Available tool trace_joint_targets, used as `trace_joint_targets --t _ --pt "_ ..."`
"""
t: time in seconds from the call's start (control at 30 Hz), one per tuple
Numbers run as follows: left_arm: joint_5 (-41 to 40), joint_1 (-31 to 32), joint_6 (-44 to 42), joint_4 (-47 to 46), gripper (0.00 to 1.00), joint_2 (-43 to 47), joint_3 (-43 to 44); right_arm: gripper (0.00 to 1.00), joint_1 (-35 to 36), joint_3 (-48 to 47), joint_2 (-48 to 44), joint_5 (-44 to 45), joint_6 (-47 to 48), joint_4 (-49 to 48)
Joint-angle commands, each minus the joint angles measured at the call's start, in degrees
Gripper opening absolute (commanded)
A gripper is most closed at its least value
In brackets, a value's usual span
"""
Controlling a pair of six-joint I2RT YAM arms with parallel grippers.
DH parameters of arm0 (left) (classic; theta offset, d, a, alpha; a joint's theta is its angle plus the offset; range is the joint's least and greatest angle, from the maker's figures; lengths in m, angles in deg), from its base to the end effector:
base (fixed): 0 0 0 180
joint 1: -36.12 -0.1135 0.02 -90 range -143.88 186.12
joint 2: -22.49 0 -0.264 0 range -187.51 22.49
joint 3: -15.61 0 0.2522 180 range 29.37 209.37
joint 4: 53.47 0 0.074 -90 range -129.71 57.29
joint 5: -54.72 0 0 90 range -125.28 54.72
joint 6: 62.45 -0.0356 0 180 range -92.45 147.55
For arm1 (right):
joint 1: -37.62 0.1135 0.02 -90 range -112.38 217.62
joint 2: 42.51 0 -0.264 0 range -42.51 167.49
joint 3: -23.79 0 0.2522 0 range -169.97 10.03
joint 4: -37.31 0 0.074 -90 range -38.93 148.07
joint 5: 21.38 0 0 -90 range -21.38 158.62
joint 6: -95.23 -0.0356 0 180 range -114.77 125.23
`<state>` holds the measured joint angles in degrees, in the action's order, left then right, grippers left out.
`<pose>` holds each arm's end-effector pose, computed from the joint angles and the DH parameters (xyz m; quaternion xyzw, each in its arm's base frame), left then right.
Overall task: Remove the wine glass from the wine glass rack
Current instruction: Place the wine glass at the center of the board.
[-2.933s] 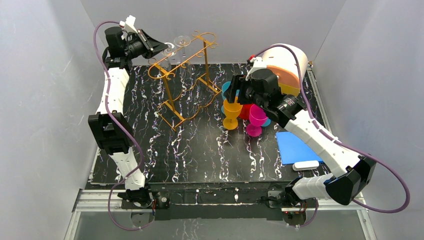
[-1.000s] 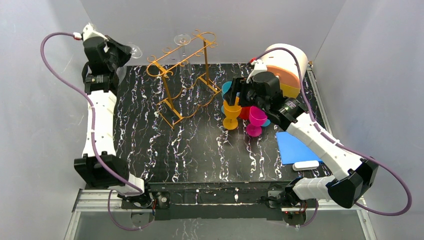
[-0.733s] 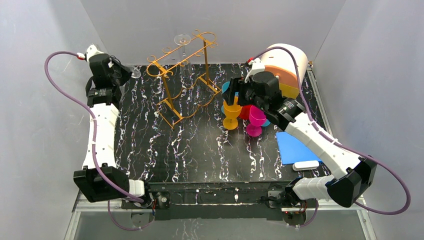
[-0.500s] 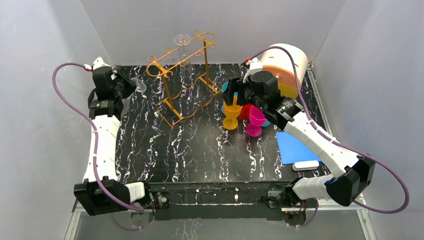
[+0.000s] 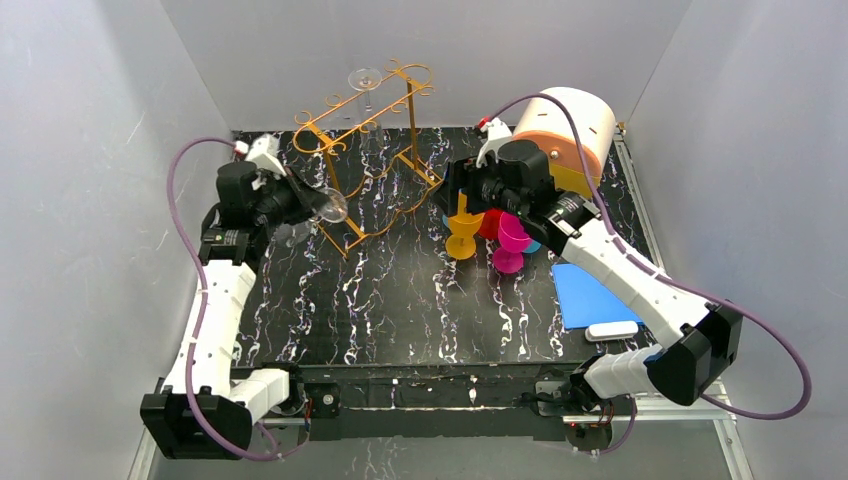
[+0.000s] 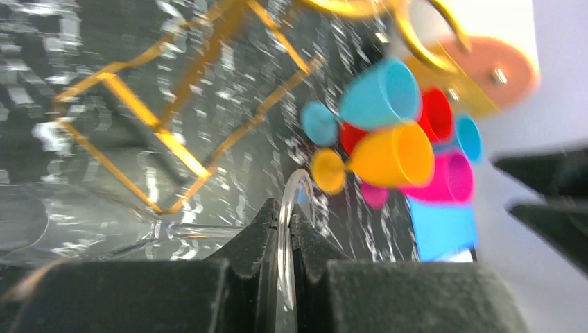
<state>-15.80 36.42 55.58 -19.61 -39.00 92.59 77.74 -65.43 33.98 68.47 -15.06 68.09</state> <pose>0.2390 -0.0131 0.3789 -0.0954 0.7997 -0.2742 0.5256 0.2359 0.1989 0.3918 -0.1401 0.7971 0.2964 0.5071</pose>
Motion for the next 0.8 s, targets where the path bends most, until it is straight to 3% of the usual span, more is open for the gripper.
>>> trace_joint_targets --t 0.0,0.23,0.47,0.6,0.77 --pt "19.8 4.7 -7.3 -5.1 0.00 2.9 -1.9 0.86 -0.6 -4.6 1.9 -8.7 -3.3 -1.2" --pt "32.2 6.8 -7.5 -2.1 0.00 0.5 1.1 0.86 -0.7 -2.7 3.5 -23.5 -9.8 -8.4" --pt "36.2 10.3 -7.0 -2.0 0.00 -2.2 4.4 0.79 -0.7 -0.3 5.1 -38.7 -16.2 -18.9" --pt "36.1 14.0 -6.7 -2.2 0.00 -4.3 5.9 0.67 -0.7 -0.6 6.3 -39.8 -18.1 -20.4" --pt "36.3 14.5 -6.9 -2.5 0.00 -4.1 6.3 0.63 -0.7 -0.9 7.7 -43.9 -17.9 -19.4"
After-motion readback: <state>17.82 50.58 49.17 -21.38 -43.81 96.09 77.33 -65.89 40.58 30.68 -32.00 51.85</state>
